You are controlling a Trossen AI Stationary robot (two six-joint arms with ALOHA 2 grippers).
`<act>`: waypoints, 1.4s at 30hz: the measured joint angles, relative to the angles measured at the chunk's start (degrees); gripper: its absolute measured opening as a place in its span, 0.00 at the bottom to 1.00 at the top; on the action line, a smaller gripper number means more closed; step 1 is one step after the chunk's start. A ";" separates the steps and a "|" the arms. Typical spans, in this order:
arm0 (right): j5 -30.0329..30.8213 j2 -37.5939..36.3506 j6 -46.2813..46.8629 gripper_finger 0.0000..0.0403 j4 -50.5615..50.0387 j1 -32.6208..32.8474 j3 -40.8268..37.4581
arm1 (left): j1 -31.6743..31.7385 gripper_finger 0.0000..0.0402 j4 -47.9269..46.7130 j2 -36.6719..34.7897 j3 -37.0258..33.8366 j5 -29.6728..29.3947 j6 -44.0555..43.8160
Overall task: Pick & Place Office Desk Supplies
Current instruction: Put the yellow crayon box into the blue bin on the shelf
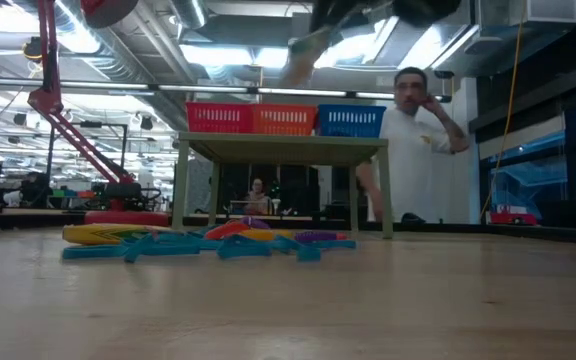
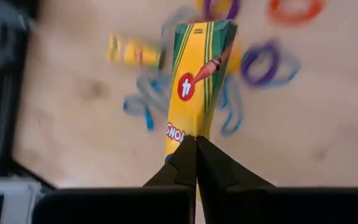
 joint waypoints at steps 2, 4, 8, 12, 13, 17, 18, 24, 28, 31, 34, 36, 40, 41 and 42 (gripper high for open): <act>2.99 -2.74 -0.02 0.00 -2.74 -0.99 0.00 | 0.00 0.41 -0.22 0.12 0.00 0.01 0.02; 5.81 -5.13 -0.38 0.00 -4.59 -2.33 0.00 | 0.00 0.41 -0.20 0.31 0.02 0.02 0.04; 9.69 -9.38 -4.44 0.00 -6.21 -6.31 0.00 | 0.00 0.41 -0.23 0.77 0.03 0.50 0.20; 10.88 -12.20 -10.60 0.00 -6.66 -11.84 0.00 | -0.59 0.41 -0.38 1.19 0.04 0.64 0.20; 10.85 -12.71 -12.00 0.00 -7.09 -13.39 0.00 | -1.02 0.41 -0.36 1.45 0.04 0.67 0.34; 8.51 -13.77 -18.78 0.00 -7.44 -19.36 0.00 | -2.61 0.41 -0.52 1.89 0.04 0.48 0.96; 8.00 -13.82 -20.62 0.00 -7.43 -20.63 0.00 | -2.96 0.41 -0.53 2.09 0.04 0.31 1.12; 2.19 -13.82 -29.83 0.00 -7.22 -28.95 0.00 | -3.69 0.41 -0.59 2.16 0.04 -0.30 1.53; -0.08 -13.82 -33.10 0.00 -7.23 -33.72 0.01 | -3.69 0.41 -0.57 2.13 0.04 -0.30 1.55; -4.02 -13.82 -35.06 0.00 -7.20 -36.42 0.27 | -3.69 0.41 -0.62 2.14 0.04 -0.30 1.59; -5.10 -13.14 -37.36 0.00 -7.48 -38.26 0.39 | -3.69 0.41 -0.64 2.14 0.04 -0.30 2.04; -5.51 -12.30 -37.97 0.00 -8.07 -39.38 0.37 | -3.69 0.41 -0.62 2.14 0.04 -0.31 2.50; -7.27 -11.56 -39.43 0.00 -7.94 -41.06 0.41 | -3.69 0.41 -0.64 2.14 0.04 -0.30 2.56; -7.25 -11.24 -39.82 0.00 -7.98 -41.27 0.44 | -3.69 0.41 -0.64 2.14 0.04 -0.30 2.56; -7.33 -10.98 -40.16 0.00 -8.36 -41.56 0.36 | -3.69 0.41 -0.64 2.14 0.04 -0.30 2.56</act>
